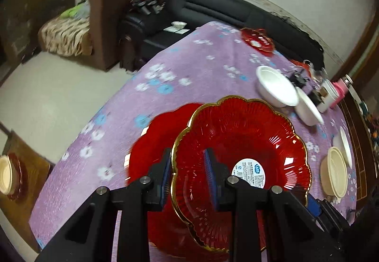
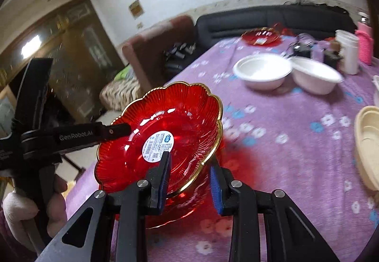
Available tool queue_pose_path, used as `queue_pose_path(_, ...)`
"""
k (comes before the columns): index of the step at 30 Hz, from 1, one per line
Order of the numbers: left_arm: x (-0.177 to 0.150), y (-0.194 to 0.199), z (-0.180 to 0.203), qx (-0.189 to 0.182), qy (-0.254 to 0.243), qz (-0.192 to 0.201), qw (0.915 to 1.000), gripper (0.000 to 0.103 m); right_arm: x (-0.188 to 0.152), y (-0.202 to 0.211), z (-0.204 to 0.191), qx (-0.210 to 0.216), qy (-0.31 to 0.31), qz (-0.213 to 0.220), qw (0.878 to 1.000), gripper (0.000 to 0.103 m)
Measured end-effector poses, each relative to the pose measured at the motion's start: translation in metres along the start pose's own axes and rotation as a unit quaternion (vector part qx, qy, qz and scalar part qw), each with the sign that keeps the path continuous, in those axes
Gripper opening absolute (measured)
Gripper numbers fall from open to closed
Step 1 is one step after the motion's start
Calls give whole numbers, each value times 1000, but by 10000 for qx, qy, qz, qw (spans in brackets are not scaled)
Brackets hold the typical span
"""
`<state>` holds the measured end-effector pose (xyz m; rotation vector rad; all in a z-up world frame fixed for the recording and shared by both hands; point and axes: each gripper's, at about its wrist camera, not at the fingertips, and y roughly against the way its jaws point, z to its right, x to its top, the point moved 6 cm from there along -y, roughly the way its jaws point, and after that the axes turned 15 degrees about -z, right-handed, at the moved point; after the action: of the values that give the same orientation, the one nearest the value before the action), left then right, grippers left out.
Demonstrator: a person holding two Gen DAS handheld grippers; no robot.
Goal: Organize plates and bowls
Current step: 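Lower the small red plate onto the large red plate, open both grippers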
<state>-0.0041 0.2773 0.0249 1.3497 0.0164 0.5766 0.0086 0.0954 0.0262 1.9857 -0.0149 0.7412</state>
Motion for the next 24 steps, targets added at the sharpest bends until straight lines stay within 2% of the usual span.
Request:
queue_pose_path(5,-9,-25,-24,8,237,-247,9994,26,-7,-33,-11,-268,218,-399,9986,34)
queue_pose_path(8,-9,-27,-23,73,134,-178,9997,26,-10,-44,-12,-455,272,-527,9972,34)
queue_pose_path(10,-8,-27,-21,111,102,-152,9998,31,-9,-46,-11,-560,299,-540,9965,34)
queue_pose_path(14,-8,-27,-18,-136,141,-145,9997,42,-6,-49,-13,-794,357,-576,9945,35)
queue_pose_path(18,-11,-23,-16,-219,84,-173,9996,48,-8,-52,-20,-1094,541,-613,9906,43)
queue_pose_path(22,-15,-24,-8,210,-223,-275,9992,48,-8,-56,-27,-1536,745,-508,9840,49)
queue_pose_path(24,-17,-24,-5,468,-368,-266,9979,48,-7,-58,-29,-1934,912,-467,9757,49)
